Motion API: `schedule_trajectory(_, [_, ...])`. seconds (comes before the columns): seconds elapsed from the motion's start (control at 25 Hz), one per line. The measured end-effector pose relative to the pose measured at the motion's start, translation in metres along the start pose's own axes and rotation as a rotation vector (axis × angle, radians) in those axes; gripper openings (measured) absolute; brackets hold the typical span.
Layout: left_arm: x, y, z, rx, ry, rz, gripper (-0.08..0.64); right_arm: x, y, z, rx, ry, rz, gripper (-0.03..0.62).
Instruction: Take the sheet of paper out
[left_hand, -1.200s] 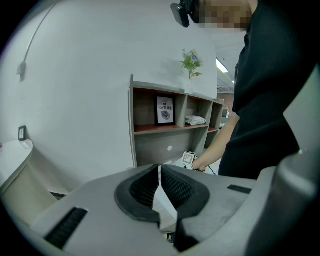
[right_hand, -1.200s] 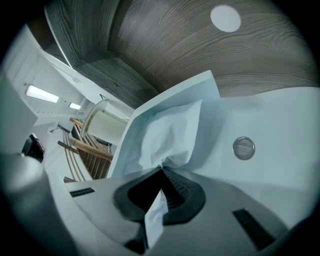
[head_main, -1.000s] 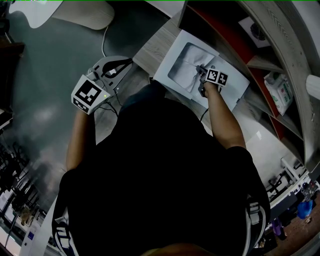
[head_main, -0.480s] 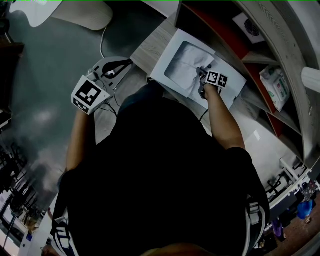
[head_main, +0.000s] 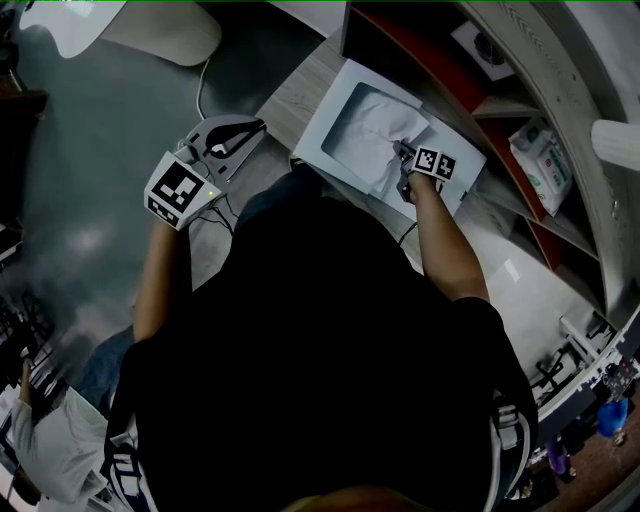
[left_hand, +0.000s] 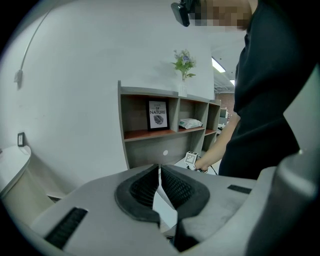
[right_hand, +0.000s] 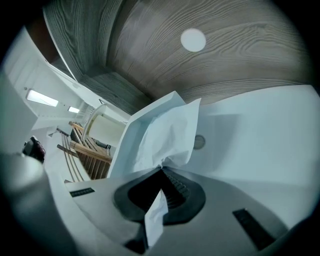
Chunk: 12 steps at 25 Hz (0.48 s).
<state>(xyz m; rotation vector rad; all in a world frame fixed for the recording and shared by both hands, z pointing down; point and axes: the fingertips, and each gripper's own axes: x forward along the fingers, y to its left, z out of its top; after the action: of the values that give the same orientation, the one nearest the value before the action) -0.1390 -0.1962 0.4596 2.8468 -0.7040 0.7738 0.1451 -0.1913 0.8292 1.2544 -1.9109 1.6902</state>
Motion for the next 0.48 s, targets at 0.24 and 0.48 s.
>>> schedule_trajectory(0.24, [0.006, -0.011, 0.008, 0.011, -0.004, -0.001, 0.029, -0.014, -0.01, -0.002, 0.005, -0.007, 0.001, 0.017])
schedule_trajectory(0.48, [0.008, -0.023, 0.013, 0.017, -0.013, -0.002, 0.029, -0.029, -0.016, -0.006, 0.005, -0.012, 0.0, 0.017])
